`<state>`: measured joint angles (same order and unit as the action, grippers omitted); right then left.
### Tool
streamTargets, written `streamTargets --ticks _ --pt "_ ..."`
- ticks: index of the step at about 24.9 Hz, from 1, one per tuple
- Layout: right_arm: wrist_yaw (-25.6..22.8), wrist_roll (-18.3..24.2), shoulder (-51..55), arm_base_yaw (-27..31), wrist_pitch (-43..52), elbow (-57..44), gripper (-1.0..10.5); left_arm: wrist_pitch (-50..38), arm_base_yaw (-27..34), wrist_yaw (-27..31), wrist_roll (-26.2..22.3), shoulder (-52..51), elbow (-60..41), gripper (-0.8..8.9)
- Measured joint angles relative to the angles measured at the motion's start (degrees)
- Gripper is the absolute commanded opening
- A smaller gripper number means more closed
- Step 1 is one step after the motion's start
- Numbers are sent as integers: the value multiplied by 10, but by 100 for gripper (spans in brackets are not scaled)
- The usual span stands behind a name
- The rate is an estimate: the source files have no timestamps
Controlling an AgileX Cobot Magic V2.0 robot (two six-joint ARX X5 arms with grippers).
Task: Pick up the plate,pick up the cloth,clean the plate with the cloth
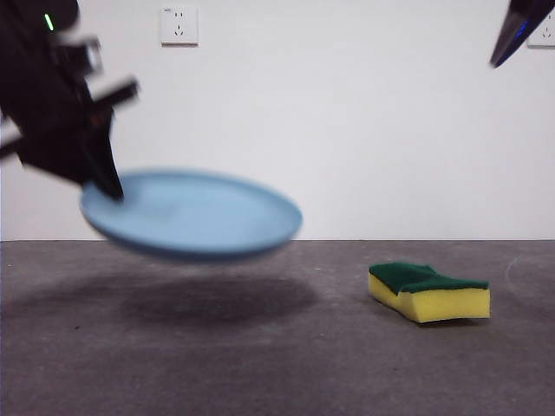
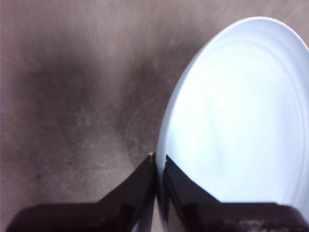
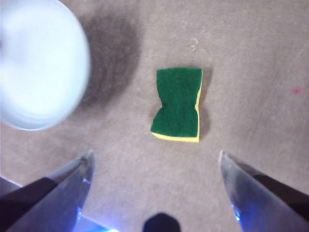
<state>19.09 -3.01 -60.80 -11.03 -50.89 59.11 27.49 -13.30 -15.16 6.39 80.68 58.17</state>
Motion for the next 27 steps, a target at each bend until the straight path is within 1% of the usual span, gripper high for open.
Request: streamTargets --ticks 5,10,13,16,19,22,24,26,27 --pt "-59 7 -68 -62 33 23 349 68 0 3 -10 -107 0 -8" --pt "-125 23 -143 -117 77 33 344 131 0 6 -15 -192 0 -8" --pt "-170 33 -220 -144 117 33 344 161 0 7 -16 -241 0 -8" --pt "-193 36 -289 -152 146 33 342 171 0 15 -19 -258 0 -8" --pt "-193 37 -339 -152 159 33 335 184 0 16 -19 -258 0 -8" --pt "-193 37 -372 -152 167 33 183 184 0 16 -21 -258 0 -8" --pt "-193 37 -384 -152 173 34 178 183 0 17 -21 -258 0 -8" --pt "-193 37 -395 -152 176 38 34 183 0 17 -22 -258 0 -8" --pt "-194 37 -400 -152 177 38 -20 183 0 17 -22 -258 0 -8"
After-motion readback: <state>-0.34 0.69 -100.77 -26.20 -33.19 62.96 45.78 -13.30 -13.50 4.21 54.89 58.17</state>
